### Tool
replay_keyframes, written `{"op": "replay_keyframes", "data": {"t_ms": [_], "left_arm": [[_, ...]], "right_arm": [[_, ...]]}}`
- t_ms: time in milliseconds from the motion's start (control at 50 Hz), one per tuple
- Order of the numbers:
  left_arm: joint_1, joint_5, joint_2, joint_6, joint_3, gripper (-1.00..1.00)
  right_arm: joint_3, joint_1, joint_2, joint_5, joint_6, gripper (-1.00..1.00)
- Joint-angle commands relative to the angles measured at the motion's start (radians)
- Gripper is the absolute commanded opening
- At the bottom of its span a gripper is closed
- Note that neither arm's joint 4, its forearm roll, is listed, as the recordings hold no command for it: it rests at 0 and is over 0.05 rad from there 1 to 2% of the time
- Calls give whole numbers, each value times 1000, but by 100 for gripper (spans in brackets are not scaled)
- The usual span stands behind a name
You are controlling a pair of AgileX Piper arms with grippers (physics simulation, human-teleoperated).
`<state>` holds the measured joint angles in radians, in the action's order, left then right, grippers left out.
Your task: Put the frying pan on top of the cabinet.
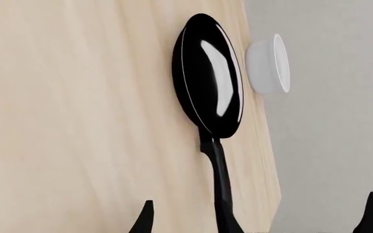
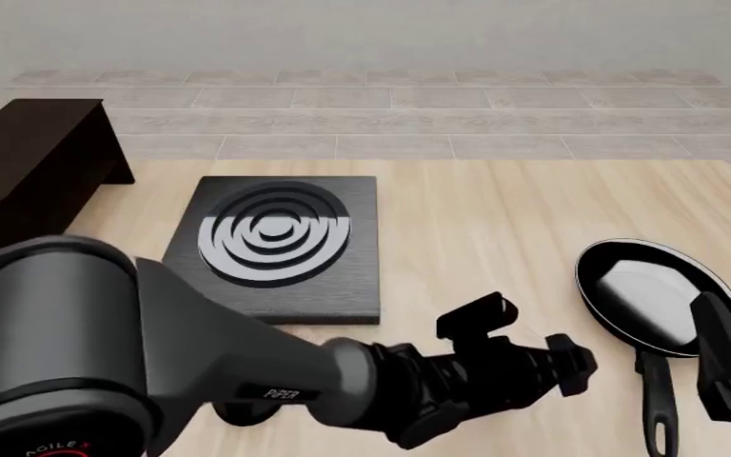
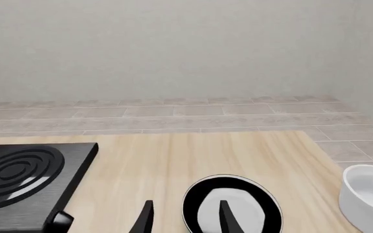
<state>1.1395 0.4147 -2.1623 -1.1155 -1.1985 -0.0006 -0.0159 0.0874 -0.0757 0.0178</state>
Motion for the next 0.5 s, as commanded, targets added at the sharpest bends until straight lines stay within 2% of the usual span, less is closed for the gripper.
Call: {"op": "replay_keyframes", "data": {"t_ms": [20,500], "left_arm": [[21,-1,-19,-1,-25,100],[60,3,-36,2,-55,100]], "right_arm": [[0,-1,0,1,2,100],[0,-2,15,-10,6,100]]}}
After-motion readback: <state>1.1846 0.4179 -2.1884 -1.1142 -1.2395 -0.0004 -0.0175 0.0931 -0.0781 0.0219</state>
